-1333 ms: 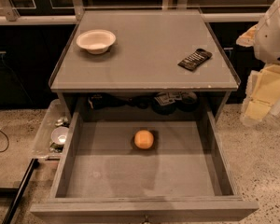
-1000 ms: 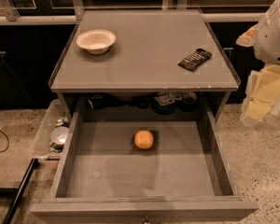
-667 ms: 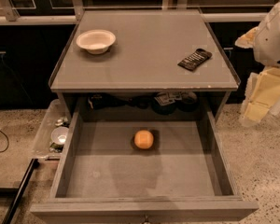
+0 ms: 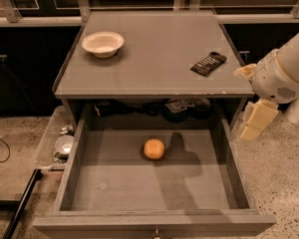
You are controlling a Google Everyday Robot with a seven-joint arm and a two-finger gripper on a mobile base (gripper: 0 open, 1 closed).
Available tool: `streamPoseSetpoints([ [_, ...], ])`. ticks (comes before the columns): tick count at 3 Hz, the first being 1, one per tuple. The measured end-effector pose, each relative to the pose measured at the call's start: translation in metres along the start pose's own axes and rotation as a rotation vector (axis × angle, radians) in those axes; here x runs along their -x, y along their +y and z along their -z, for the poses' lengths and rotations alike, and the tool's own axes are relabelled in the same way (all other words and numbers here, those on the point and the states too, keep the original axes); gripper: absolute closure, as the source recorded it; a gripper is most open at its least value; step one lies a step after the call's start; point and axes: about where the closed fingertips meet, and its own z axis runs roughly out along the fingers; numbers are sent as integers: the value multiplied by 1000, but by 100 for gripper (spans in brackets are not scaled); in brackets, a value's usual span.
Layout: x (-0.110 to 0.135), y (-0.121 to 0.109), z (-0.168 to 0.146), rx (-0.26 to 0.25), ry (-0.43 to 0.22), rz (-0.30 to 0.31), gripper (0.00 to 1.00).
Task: Pick orange from top drawer and place on counter
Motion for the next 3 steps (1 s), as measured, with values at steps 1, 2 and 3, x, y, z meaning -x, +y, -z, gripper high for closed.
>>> streamPoseSetpoints([
  [1, -9, -13, -45, 19, -39, 12, 0],
  [2, -15, -21, -81, 38, -84, 24, 0],
  [3, -15, -21, -81, 38, -84, 24, 0],
])
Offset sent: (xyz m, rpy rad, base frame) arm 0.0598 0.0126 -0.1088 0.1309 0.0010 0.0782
